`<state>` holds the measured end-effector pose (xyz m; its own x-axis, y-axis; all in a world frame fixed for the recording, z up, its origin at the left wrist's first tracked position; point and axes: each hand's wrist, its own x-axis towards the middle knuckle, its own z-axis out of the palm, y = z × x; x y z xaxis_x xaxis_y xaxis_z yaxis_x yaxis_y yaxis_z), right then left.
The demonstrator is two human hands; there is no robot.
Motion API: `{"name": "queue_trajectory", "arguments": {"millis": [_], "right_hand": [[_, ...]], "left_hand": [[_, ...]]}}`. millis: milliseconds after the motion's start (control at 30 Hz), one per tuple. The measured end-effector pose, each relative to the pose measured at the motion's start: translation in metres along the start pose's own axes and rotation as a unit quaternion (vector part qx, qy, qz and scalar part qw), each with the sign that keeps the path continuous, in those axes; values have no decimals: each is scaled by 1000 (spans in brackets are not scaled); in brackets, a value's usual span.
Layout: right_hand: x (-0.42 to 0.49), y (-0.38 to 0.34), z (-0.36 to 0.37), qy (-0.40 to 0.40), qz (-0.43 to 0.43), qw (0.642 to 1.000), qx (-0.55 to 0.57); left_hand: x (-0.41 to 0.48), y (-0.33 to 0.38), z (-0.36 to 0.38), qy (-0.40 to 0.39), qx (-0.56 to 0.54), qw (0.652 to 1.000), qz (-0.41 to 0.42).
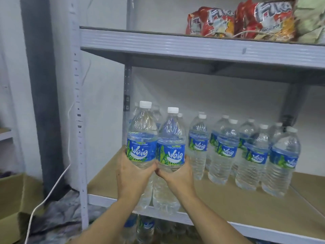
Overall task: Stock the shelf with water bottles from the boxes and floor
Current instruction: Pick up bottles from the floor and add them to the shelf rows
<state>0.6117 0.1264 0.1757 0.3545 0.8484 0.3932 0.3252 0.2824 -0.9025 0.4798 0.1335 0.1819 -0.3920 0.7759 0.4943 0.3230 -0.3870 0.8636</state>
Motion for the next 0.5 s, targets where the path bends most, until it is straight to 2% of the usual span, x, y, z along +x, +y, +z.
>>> {"name": "queue_trajectory", "arguments": {"millis": [200,500], "right_hand": [[41,15,49,-11,4,1000,2],[110,44,114,55,-31,998,18]], "left_hand": [[48,-35,6,15,-6,1000,6],[87,-67,19,48,-3,998,36]]}}
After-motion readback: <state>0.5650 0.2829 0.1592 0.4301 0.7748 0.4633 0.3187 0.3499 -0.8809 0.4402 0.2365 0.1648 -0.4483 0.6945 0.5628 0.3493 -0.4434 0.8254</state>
